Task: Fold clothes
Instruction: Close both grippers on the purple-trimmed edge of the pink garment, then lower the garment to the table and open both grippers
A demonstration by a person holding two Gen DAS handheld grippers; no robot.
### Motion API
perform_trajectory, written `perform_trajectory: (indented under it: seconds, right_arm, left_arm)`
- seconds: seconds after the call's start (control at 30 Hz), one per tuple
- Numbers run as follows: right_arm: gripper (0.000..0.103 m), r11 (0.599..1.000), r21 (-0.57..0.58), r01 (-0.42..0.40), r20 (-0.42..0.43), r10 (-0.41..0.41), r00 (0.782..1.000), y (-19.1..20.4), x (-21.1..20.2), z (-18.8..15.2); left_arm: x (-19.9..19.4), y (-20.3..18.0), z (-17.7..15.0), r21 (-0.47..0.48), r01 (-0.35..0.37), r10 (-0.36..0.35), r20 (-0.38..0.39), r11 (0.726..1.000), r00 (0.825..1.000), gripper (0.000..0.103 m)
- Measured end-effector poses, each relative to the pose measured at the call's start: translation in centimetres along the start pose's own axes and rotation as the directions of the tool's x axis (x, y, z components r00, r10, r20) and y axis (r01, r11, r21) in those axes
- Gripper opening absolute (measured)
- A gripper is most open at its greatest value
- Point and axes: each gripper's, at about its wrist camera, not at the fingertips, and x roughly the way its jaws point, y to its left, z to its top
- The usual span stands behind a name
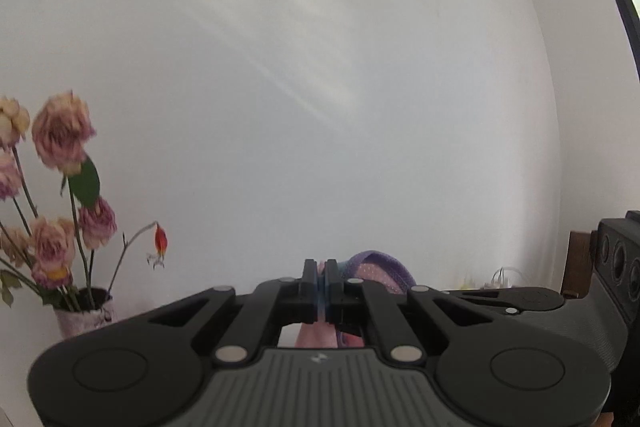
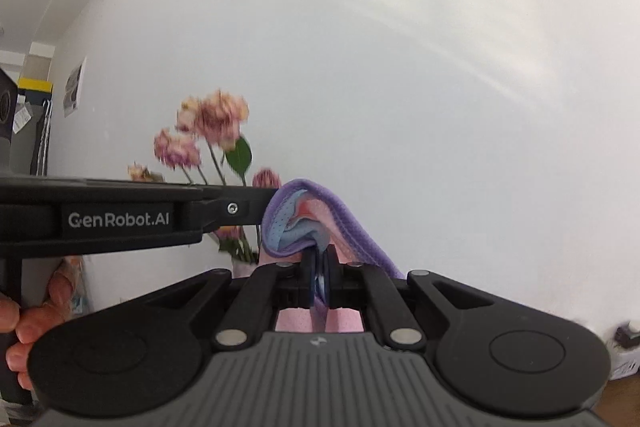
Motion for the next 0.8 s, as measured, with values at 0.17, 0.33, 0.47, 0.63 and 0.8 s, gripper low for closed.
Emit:
perform_trajectory:
  seconds: [0.17, 0.33, 0.47, 0.63, 0.8]
  right_arm:
    - [0.003, 0.999, -0.037, 0.023, 0.135, -0.018, 0.991, 1.0, -5.9, 6.1]
    - [0.003, 0.997, -0.074, 0.016, 0.099, -0.008, 0.995, 1.6, -9.0, 6.0]
    - [0.003, 0.999, -0.035, -0.027, -0.043, 0.026, 0.999, 0.9, -10.2, 1.9]
    - [0.003, 0.998, 0.033, -0.052, -0.292, 0.059, 0.955, -0.4, -9.6, -7.6]
    - [0.003, 0.995, 0.1, -0.029, -0.468, 0.073, 0.881, -1.1, -9.2, -17.4]
  left_arm:
    - [-5.3, -2.4, 5.5, -0.033, 0.039, -0.033, 0.144, 0.999, 0.989, 0.002]
    - [-7.3, -4.6, 5.4, -0.056, 0.069, -0.062, 0.119, 0.996, 0.991, 0.002]
    - [-6.9, -6.1, 1.9, -0.045, 0.076, -0.076, 0.007, 0.996, 0.997, 0.002]
    - [-4.8, -6.0, -8.3, -0.087, 0.094, -0.111, -0.216, 0.992, 0.97, 0.002]
    - [-3.0, -5.2, -18.3, -0.171, 0.095, -0.156, -0.39, 0.981, 0.908, 0.002]
